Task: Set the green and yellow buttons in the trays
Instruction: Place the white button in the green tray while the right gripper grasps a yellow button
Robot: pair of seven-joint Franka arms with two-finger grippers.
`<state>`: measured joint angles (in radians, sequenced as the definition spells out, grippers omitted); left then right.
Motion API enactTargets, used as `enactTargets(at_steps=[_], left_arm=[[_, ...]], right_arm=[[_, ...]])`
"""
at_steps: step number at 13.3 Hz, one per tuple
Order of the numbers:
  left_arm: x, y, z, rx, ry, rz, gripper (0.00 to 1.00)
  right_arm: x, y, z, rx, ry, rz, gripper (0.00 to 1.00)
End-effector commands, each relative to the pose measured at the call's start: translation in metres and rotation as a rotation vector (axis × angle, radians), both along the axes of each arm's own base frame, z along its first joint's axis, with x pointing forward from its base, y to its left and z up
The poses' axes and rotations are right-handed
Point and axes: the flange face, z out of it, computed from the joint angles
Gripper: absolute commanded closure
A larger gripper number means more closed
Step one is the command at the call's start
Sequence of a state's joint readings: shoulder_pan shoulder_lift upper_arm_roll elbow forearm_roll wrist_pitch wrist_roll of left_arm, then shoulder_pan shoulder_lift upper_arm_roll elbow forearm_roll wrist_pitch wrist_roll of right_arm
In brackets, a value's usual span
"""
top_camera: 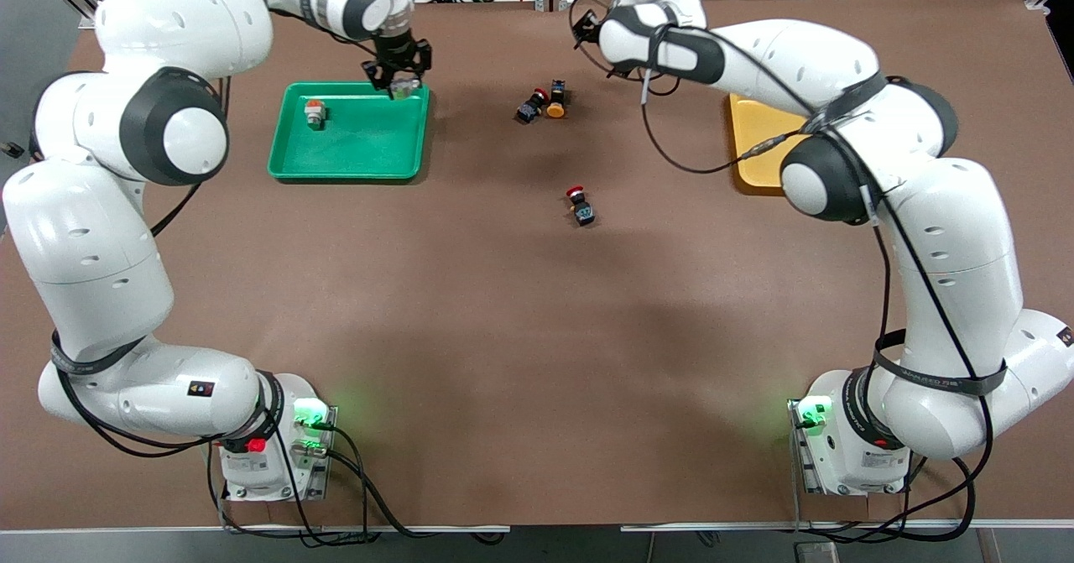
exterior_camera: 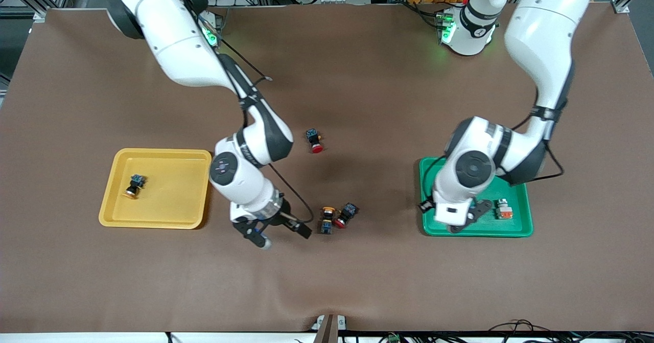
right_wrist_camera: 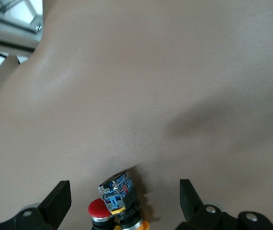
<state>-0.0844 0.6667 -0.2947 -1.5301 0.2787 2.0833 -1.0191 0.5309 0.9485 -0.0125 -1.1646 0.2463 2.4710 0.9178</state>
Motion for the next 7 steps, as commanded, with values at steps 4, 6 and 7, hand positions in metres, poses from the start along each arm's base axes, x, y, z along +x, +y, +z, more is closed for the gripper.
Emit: enactTargets(at_steps=[4, 6, 7], left_arm=[[0.025, 0.058, -0.027, -0.06, -0.028, -0.089, 1.0], [0.025, 0.059, -0.032, -0.06, -0.023, -0.092, 0.7], [0.025, 0.059, -0.033, -0.062, -0.024, -0.098, 0.4]], right_arm=[[-0.027, 0.05, -0.03, -0.19, -0.089, 0.188, 0.15], [-0.03, 0.057, -0.045, -0.18, -0.117, 0.195, 0.15], [-0.031, 0.059, -0.05, -0.169, -0.134, 0.194, 0.14]])
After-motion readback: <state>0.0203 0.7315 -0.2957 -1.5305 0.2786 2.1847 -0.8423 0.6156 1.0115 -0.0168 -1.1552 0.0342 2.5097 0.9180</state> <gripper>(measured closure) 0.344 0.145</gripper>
